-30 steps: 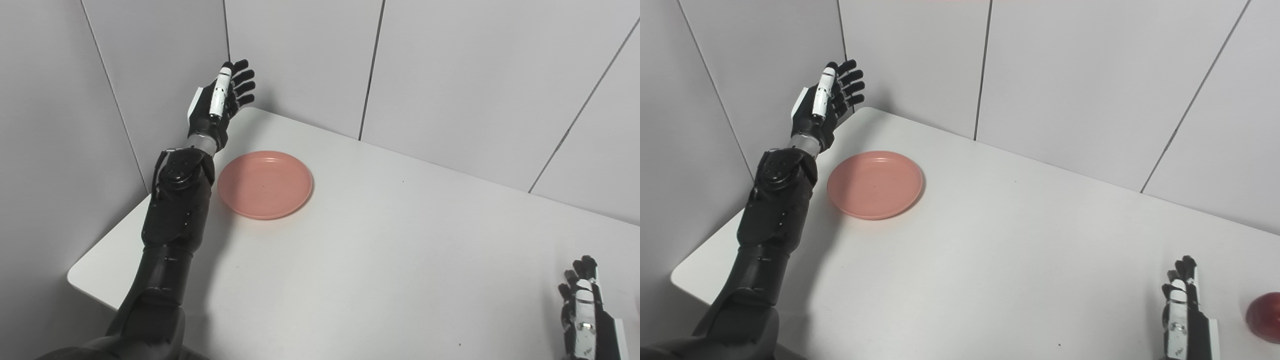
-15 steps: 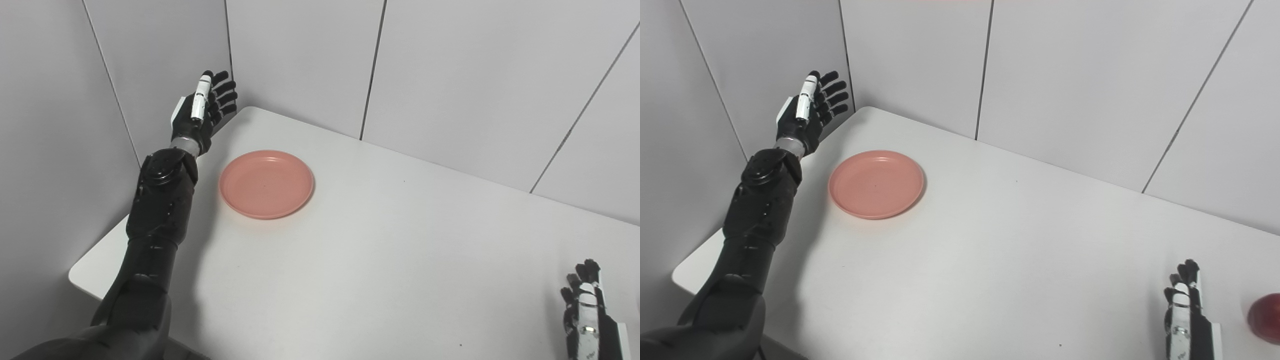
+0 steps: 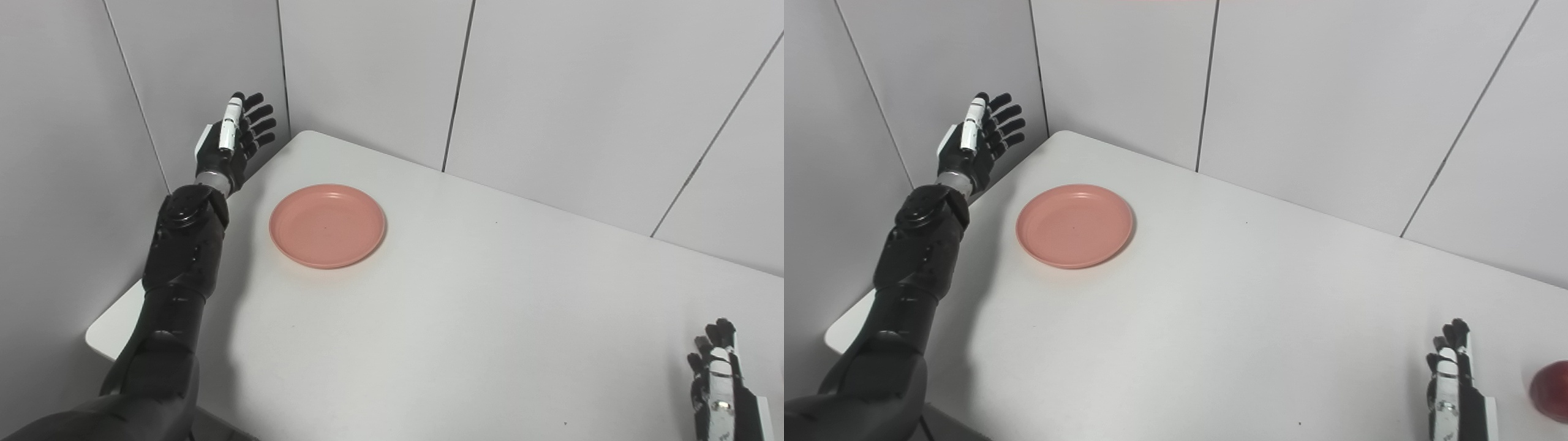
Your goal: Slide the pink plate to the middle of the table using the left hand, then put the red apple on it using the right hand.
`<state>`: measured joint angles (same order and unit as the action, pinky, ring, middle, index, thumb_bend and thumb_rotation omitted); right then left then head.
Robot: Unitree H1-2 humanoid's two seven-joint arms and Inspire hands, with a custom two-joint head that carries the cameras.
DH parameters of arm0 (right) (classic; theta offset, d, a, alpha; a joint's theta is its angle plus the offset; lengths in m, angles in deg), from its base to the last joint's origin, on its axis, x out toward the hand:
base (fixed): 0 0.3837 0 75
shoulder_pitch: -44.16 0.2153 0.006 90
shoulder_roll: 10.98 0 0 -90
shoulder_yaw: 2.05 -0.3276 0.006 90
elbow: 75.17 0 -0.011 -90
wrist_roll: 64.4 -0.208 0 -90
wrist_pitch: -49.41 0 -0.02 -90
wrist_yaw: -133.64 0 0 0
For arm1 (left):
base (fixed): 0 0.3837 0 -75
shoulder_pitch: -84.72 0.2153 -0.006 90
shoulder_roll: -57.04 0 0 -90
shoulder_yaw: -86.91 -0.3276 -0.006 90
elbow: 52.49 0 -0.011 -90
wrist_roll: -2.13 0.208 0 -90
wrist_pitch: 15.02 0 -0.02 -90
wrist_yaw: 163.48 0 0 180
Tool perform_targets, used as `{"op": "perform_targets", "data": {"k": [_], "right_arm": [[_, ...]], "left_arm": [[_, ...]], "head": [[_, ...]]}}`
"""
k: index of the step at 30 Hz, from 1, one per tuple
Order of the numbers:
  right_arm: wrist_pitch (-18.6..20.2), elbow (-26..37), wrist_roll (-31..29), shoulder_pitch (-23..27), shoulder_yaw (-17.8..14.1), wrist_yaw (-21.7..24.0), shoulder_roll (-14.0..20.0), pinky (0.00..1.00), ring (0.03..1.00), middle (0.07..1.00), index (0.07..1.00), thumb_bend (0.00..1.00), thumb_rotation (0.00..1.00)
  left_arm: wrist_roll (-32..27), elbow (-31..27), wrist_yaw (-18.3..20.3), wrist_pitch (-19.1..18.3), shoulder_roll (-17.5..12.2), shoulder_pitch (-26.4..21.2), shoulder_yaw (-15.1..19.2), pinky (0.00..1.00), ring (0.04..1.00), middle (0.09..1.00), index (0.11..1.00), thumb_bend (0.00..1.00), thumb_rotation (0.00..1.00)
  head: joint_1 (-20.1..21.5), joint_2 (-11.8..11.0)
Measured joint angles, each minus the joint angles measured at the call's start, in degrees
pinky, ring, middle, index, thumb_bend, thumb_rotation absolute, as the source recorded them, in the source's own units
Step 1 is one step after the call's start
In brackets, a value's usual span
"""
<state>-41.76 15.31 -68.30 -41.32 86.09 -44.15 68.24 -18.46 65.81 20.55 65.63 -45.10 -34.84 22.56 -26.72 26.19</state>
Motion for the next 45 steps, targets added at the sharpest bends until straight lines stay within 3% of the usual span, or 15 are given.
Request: {"op": "perform_targets", "data": {"k": [22,45], "right_arm": [[1.52,1.26,0.24,-0.25,-0.04,0.46,0.07,1.0,1.0,1.0,1.0,0.0,1.0],[2.82,2.24,0.31,-0.3,-0.04,0.43,-0.05,1.0,1.0,1.0,1.0,0.0,1.0]], "left_arm": [[-0.15,5.39,2.13,2.23,0.25,1.78,-2.32,0.82,0.837,0.842,0.821,0.34,1.0],[-0.36,10.61,4.4,5.91,0.52,2.17,-2.33,0.81,0.825,0.827,0.802,0.33,1.0]], "head": [[-0.09,0.53],[0.09,0.7]]}}
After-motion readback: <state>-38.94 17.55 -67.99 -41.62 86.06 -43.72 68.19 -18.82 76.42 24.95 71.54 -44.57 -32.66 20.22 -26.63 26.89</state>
